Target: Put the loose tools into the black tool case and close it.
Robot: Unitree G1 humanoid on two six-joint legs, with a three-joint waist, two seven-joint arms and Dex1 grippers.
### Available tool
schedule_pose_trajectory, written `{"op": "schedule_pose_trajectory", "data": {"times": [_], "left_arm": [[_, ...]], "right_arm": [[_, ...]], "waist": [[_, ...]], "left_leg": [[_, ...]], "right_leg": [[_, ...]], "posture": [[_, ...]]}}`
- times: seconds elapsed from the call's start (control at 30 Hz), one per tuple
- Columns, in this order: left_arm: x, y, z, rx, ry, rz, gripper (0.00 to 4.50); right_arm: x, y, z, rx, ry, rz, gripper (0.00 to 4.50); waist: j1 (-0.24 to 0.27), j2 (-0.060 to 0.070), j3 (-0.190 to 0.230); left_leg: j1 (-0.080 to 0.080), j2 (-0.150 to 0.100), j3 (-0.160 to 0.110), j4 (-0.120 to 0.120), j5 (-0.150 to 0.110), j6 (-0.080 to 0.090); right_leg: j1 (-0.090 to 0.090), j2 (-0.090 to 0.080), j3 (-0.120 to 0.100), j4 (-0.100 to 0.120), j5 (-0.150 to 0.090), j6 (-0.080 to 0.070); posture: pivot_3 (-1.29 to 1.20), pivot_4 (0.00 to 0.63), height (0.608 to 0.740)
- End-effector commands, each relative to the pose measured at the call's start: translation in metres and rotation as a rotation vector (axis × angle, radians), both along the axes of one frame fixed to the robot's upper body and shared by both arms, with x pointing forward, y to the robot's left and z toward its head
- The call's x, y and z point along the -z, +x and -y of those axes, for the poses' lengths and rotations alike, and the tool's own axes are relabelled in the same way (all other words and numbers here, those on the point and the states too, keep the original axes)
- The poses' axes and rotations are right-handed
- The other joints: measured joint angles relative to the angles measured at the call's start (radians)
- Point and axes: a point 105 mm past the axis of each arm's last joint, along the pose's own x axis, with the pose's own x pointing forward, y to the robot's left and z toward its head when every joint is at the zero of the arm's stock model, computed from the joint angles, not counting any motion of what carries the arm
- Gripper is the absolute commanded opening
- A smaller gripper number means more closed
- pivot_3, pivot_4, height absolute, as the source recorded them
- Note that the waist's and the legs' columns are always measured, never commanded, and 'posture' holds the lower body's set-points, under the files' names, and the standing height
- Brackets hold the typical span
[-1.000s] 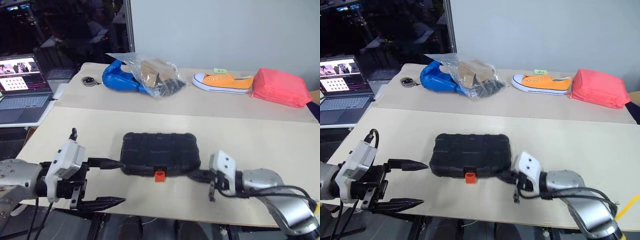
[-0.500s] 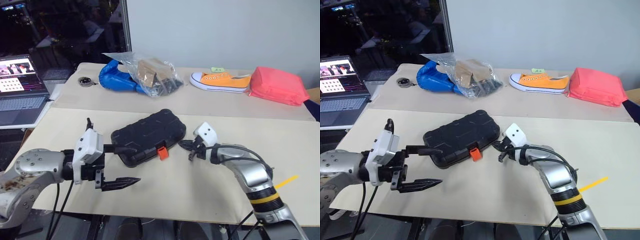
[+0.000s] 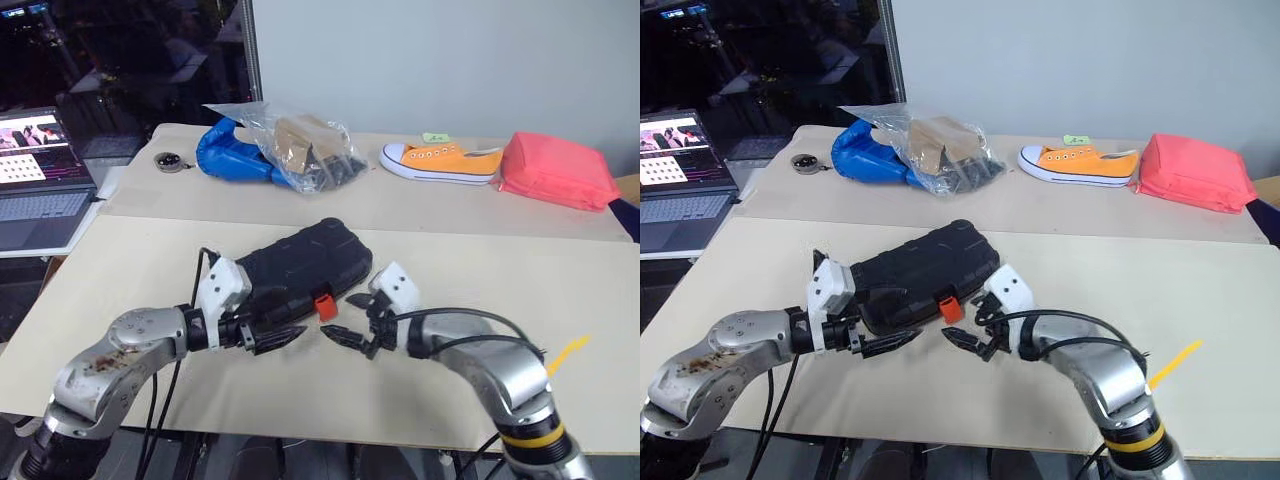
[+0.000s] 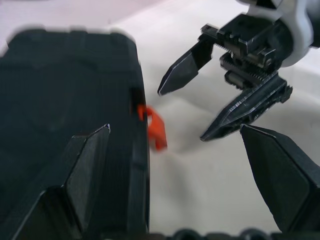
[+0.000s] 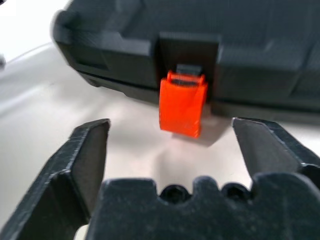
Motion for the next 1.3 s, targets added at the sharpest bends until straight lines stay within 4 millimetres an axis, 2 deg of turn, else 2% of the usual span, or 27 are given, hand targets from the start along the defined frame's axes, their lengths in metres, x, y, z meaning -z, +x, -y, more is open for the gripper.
{"op": "schedule_pose_trajectory", "data": {"times": [0.03, 0.33, 0.47, 0.53, 0.73, 0.83, 0.93, 1.13, 1.3], "left_arm": [[0.0, 0.001, -0.004, 0.021, 0.025, 0.03, 4.5], [0.011, 0.003, -0.019, 0.038, 0.088, 0.028, 4.5], [0.011, 0.003, -0.02, 0.048, 0.092, 0.031, 4.5], [0.011, 0.003, -0.02, 0.053, 0.094, 0.033, 4.5], [0.011, 0.005, -0.021, 0.059, 0.099, 0.039, 4.5], [0.009, 0.006, -0.021, 0.063, 0.101, 0.043, 4.5], [0.008, 0.007, -0.02, 0.067, 0.102, 0.045, 4.5], [0.007, 0.006, -0.018, 0.068, 0.102, 0.043, 4.5], [0.007, 0.005, -0.017, 0.067, 0.102, 0.038, 4.5]], "right_arm": [[-0.01, 0.004, -0.003, 0.095, 0.002, 0.039, 4.4], [-0.013, 0.011, -0.021, 0.159, 0.028, 0.057, 4.4], [-0.013, 0.009, -0.026, 0.149, 0.034, 0.055, 3.49], [-0.013, 0.008, -0.027, 0.14, 0.031, 0.055, 2.72], [-0.013, 0.008, -0.028, 0.127, 0.013, 0.056, 2.72], [-0.011, 0.008, -0.029, 0.124, 0.005, 0.056, 2.13], [-0.009, 0.007, -0.029, 0.119, -0.005, 0.055, 1.24], [-0.009, 0.008, -0.03, 0.111, -0.011, 0.074, 1.19], [-0.024, 0.009, -0.034, 0.078, 0.06, 0.147, 1.19]], "waist": [[0.001, 0.0, 0.0], [-0.003, 0.0, 0.0], [-0.003, 0.0, 0.0], [-0.003, 0.0, 0.0], [-0.003, 0.0, 0.0], [-0.003, 0.0, 0.0], [-0.004, 0.0, 0.0], [-0.004, 0.0, 0.0], [-0.004, 0.0, 0.0]], "left_leg": [[0.0, 0.0, 0.0, 0.0, 0.0, 0.0], [0.0, 0.0, 0.0, -0.001, 0.0, 0.0], [0.0, 0.0, 0.0, -0.001, 0.0, 0.0], [0.0, 0.0, 0.0, -0.001, 0.0, 0.0], [0.001, 0.0, 0.0, -0.001, 0.0, 0.0], [0.001, 0.0, 0.0, -0.001, 0.0, 0.0], [0.001, 0.0, 0.0, -0.001, 0.0, 0.0], [0.0, 0.0, 0.0, -0.002, 0.0, 0.0], [0.0, 0.0, 0.0, -0.002, 0.0, 0.0]], "right_leg": [[0.0, 0.0, 0.0, 0.0, 0.0, 0.0], [0.0, 0.0, 0.0, 0.0, 0.0, 0.0], [0.0, 0.0, 0.0, 0.0, 0.0, 0.0], [0.0, 0.0, 0.0, 0.0, 0.0, 0.0], [0.0, 0.0, 0.0, 0.0, 0.0, 0.0], [0.0, 0.0, 0.0, 0.0, 0.0, 0.0], [0.0, 0.0, 0.0, 0.0, 0.0, 0.0], [-0.001, 0.0, 0.0, 0.0, -0.001, 0.0], [-0.001, 0.0, 0.0, 0.0, -0.001, 0.0]], "posture": [[0.0, 0.15, 0.74], [0.0, 0.15, 0.74], [0.0, 0.15, 0.74], [0.0, 0.15, 0.74], [0.0, 0.15, 0.74], [0.0, 0.15, 0.74], [0.0, 0.15, 0.74], [0.0, 0.15, 0.74], [0.0, 0.15, 0.74]]}}
